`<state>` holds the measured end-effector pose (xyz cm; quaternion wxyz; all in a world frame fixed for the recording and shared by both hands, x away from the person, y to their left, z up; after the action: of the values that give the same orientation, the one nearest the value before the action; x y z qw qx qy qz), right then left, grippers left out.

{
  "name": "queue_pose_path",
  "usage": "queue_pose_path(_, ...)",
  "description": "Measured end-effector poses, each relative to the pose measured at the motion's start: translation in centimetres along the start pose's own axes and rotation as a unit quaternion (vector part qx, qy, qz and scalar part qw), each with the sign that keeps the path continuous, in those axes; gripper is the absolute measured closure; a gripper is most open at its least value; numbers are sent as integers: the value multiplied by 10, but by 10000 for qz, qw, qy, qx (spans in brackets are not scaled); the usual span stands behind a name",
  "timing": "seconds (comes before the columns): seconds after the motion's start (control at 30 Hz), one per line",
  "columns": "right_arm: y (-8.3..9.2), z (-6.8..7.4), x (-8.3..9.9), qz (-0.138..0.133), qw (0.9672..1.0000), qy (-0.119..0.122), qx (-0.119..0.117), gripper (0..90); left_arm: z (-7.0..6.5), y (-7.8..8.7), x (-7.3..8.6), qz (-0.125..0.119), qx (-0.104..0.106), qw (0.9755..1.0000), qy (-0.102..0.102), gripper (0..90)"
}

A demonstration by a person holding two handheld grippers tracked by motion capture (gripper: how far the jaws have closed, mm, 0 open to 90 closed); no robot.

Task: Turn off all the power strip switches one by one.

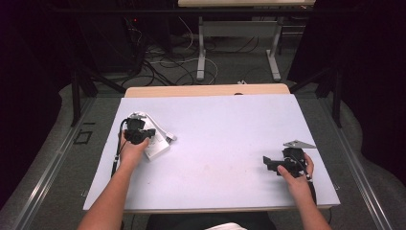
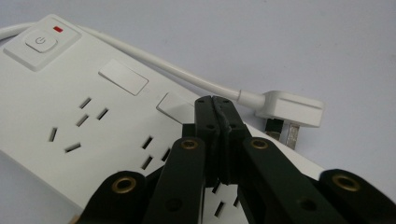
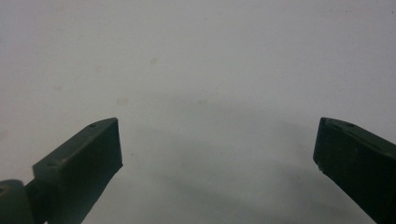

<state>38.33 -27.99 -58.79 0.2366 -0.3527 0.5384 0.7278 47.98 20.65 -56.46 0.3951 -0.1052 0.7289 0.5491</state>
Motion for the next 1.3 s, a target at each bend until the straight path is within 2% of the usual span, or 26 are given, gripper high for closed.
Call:
queue_pose_path(0.07, 0, 0, 0, -2, 10000, 1, 1, 6, -1, 2, 1, 72, 49, 10000, 5, 898)
queue_pose_path(0.27, 1, 0, 0, -14, 10000, -1, 5, 6, -3, 9, 1, -101, 95, 9998, 132, 898)
queue_pose_path(0.5, 1, 0, -1, -24, 10000, 13, -8, 6, -12, 17, 4, -106, 164, 9997, 114, 898)
queue_pose_path(0.6, 1, 0, -1, -30, 10000, 7, -6, 6, -18, 17, 5, -19, 161, 9998, 74, 898)
queue_pose_path(0.8, 2, 0, -1, -17, 10000, 51, -11, 6, -29, 15, 5, 30, 284, 9996, -35, 899)
queue_pose_path(0.9, 2, -1, 0, -21, 10000, 38, -3, 6, -32, 11, 5, 55, 267, 9996, -71, 899)
queue_pose_path(1.0, 2, -1, 0, -8, 10000, 2, 7, 6, -32, 7, 4, 69, 226, 9996, -149, 899)
queue_pose_path(1.1, 2, -1, 0, -10, 10000, 6, 16, 6, -30, 4, 5, 97, 217, 9996, -158, 898)
queue_pose_path(1.17, 3, -1, 1, -22, 10000, 16, 30, 6, -29, 2, 5, 112, 236, 9996, -76, 898)
queue_pose_path(1.27, 3, -2, 1, -10, 10000, 17, 25, 6, -29, 1, 6, 200, 284, 9993, -106, 899)
queue_pose_path(1.3, 4, -2, 1, -9, 10000, 7, 25, 6, -30, 0, 6, 176, 243, 9994, -152, 898)
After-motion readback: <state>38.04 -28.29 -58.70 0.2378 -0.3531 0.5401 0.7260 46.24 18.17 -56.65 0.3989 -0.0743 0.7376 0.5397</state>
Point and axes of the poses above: each handheld gripper's, and its own axes: y roughly backward along the jaws, x roughly out of its underside, z roughly to its left, the point moved 5 cm from there along -y, roughly forward along the jaws, and after that the axes turned 4 degrees about -y, right-handed, at the moved point
